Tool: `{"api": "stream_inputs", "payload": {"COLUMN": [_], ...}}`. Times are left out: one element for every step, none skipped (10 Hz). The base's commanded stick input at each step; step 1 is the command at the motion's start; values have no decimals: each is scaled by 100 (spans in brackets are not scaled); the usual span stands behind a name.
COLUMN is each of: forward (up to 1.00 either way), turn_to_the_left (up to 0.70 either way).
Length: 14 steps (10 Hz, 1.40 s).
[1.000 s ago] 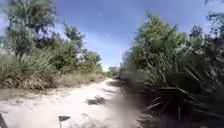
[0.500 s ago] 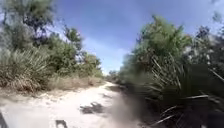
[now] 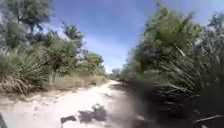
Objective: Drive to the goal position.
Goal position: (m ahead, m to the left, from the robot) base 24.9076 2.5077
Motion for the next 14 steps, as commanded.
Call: {"api": "stream_inputs", "payload": {"forward": [70,70,70,70,70,70,70,70,70,70,70,70,70,70], "turn_to_the_left": [12,17,22,27,32,0,0,0,0,0,0,0,0,0]}}
